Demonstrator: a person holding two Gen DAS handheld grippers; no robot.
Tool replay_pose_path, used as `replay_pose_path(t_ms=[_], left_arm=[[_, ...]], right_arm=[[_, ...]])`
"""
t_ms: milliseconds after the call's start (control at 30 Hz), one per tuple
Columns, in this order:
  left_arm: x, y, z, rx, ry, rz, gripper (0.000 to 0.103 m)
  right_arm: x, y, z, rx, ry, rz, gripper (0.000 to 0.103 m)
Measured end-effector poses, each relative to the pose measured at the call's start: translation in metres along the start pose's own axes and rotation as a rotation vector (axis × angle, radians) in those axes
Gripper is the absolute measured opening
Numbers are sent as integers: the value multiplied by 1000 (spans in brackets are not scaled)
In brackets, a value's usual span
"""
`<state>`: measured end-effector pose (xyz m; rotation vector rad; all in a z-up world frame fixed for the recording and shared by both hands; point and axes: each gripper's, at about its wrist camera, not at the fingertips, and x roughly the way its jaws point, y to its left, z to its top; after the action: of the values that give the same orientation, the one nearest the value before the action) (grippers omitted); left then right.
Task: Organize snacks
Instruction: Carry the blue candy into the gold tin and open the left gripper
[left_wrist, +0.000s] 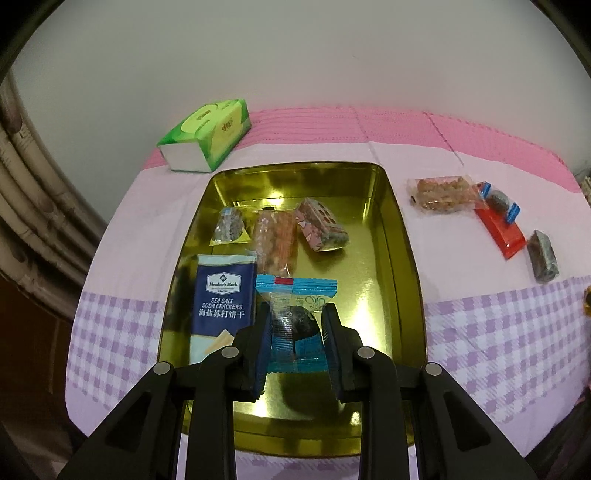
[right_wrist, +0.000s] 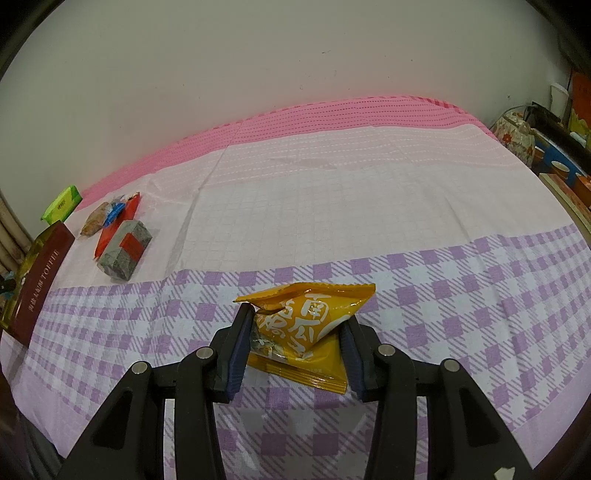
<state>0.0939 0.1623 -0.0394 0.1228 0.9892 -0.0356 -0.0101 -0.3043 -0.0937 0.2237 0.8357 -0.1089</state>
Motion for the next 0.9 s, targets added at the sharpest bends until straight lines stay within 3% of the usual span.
replay_pose_path(t_ms=[767,900], left_arm=[[19,-2,-1,30,26,40,29],[20,-1,-1,27,37,35,37]], right_arm=[[1,2,-1,-12,2,-15,44],[2,2,-1,-12,2,-14,44]])
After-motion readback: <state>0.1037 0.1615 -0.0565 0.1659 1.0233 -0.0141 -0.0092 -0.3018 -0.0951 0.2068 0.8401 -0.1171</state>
